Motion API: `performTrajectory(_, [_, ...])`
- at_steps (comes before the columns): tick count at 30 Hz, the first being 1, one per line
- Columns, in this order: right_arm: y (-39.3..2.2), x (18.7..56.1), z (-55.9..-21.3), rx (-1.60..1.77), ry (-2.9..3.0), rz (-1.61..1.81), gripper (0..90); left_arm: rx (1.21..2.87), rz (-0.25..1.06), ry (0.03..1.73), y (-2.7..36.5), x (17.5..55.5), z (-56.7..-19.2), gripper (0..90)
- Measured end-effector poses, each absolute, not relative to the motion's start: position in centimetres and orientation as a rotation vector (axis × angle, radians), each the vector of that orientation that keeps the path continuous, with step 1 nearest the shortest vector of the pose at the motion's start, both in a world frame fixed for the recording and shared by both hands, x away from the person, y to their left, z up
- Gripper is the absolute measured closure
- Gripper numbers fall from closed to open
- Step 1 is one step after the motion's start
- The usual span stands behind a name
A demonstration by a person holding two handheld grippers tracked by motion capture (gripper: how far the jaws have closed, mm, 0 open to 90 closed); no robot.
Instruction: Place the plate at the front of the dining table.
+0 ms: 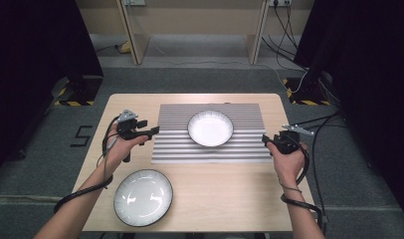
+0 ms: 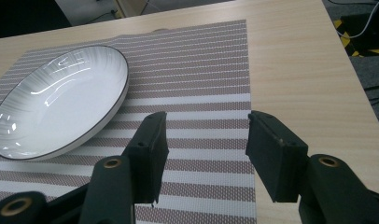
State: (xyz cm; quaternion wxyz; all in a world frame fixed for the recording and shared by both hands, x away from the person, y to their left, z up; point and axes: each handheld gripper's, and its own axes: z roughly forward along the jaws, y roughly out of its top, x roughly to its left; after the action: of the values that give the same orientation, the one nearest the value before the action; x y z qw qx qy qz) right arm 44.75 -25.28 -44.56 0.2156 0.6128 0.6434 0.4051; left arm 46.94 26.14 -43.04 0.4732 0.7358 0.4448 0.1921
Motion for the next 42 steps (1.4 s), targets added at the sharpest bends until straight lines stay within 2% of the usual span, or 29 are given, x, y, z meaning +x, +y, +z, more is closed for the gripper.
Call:
performTrajectory(17, [-27.1, 41.2, -44.3, 1.692, 1.757, 1.147, 47.9, 1.777, 0.487, 1.128, 30.6, 42.9, -44.4, 36.3])
performTrajectory(30, [-28.1, 38.7, -45.0, 1.711, 1.727, 1.162, 47.6, 1.758, 0.491, 1.145, 32.5, 39.9, -45.5, 36.2])
performTrajectory(42, [-29.4, 35.8, -45.5, 1.711, 1.711, 1.162, 47.3, 1.696, 0.536, 1.226, 35.7, 36.9, -47.0, 36.4])
